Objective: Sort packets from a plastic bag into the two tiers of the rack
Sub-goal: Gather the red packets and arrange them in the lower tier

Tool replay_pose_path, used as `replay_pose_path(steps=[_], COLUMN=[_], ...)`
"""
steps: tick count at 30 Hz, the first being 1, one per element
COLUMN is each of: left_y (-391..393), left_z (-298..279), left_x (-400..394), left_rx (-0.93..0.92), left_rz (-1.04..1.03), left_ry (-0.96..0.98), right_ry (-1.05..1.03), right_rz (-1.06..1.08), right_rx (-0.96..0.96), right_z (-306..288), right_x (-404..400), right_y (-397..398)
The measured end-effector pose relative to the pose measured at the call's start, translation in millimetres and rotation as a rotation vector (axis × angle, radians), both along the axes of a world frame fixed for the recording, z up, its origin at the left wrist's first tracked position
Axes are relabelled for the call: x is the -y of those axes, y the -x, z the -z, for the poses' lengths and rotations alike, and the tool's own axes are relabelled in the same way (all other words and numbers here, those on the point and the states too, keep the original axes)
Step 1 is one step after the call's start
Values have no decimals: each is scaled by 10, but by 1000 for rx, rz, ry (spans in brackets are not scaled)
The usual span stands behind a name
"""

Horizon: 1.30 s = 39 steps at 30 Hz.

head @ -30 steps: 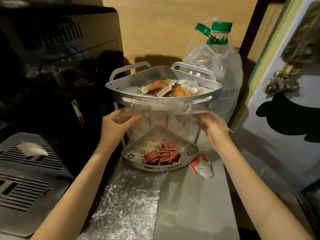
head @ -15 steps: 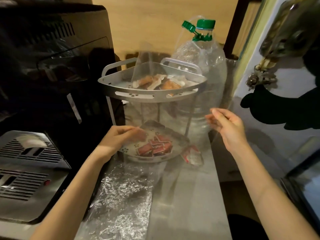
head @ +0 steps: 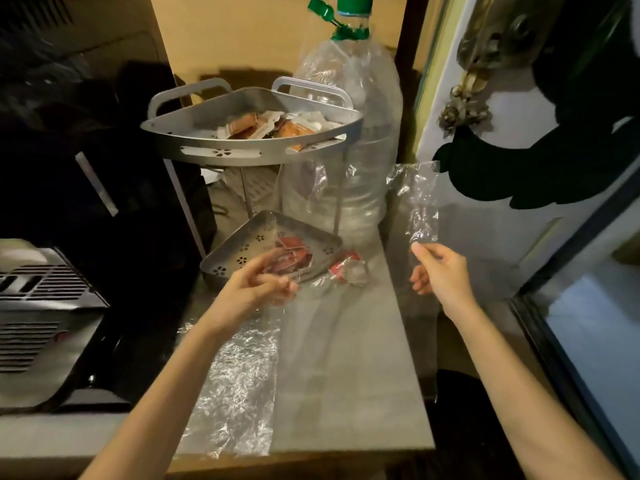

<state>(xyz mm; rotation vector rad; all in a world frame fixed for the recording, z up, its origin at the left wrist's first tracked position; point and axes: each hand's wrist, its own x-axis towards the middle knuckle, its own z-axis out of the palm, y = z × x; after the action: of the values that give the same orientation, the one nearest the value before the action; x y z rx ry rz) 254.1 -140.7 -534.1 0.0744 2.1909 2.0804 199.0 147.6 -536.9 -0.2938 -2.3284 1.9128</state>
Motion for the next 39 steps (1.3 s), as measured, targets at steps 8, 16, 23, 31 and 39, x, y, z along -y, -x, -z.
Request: replay_pose_path(steps=[8,16,23,31,39], left_y=[-139,-323,-414,-338,-252], left_z=[79,-45,62,-159,-361], left_x=[-81,-99,-78,-65,-27], left_rx=[44,15,42,-244,-401], left_rz=[-192,-245,-236,-192,-338], left_ry=[-149,-175,-139,894,1064], right_ry=[233,228,144,-702,-599], right_rz=[63,117,145,-65,-714], right_rx=[148,105,160,132,2], right_z=[-34,-8,182,-47,-332], right_x=[-35,-14,-14,72,565], right_y=[-224,-301,-309,-329,-379])
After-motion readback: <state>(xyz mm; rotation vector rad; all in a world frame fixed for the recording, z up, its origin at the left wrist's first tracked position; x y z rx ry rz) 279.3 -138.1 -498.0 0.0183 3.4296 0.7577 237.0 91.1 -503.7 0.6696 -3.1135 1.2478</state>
